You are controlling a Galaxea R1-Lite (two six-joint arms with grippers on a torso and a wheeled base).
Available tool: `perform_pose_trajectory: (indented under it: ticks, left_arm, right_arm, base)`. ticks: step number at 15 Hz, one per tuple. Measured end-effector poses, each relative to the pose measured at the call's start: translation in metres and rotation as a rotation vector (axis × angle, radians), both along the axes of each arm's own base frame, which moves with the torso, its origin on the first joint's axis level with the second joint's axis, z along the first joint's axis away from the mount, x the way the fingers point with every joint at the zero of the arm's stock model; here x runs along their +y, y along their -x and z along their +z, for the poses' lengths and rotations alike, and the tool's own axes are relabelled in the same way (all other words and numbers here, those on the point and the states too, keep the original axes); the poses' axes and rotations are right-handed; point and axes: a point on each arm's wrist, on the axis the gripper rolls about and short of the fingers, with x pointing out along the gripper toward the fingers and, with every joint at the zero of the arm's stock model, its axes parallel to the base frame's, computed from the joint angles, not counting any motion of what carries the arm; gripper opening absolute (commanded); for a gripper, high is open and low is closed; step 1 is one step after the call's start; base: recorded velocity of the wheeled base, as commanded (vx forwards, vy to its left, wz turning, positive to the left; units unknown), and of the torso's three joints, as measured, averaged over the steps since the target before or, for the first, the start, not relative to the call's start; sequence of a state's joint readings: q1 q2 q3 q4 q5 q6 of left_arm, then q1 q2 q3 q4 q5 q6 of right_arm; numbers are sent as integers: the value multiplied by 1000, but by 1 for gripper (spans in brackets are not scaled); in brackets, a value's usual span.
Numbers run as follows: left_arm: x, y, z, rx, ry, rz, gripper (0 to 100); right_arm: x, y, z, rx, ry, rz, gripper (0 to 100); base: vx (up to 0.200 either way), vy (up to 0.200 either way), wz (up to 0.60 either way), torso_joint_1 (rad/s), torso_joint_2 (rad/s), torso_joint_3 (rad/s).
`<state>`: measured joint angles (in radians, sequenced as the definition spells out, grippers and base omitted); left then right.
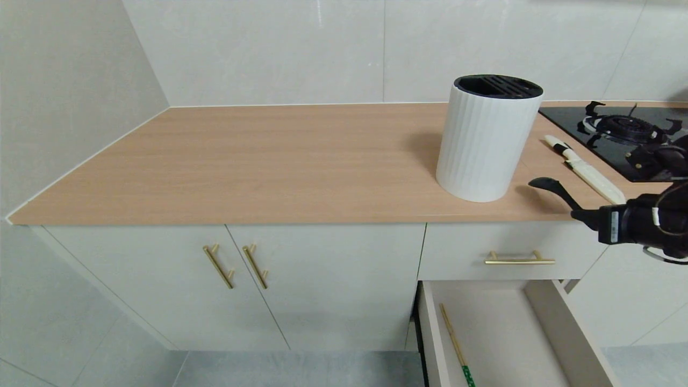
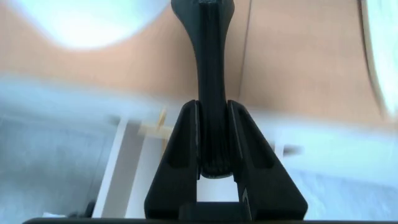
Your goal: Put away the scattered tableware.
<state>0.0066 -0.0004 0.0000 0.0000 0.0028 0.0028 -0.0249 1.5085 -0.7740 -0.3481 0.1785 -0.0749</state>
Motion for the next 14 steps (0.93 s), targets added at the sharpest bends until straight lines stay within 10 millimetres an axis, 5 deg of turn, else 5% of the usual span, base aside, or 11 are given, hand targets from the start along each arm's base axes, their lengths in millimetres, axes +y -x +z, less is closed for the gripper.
perform_pose_trajectory:
  ticks: [3,6,14]
  left_arm:
    - [0,0,0,0,0,0,100]
    - [0,0,0,0,0,0,100]
    - [0,0,0,0,0,0,100]
  right_arm:
    - [7,46,-14,25,27,56,0]
    - [29,69,-33,59,107,213,0]
    - [42,74,-61,161,166,320,0]
  base:
    - [0,0,0,0,0,0]
    - [0,0,0,0,0,0]
    - [0,0,0,-163,392,230]
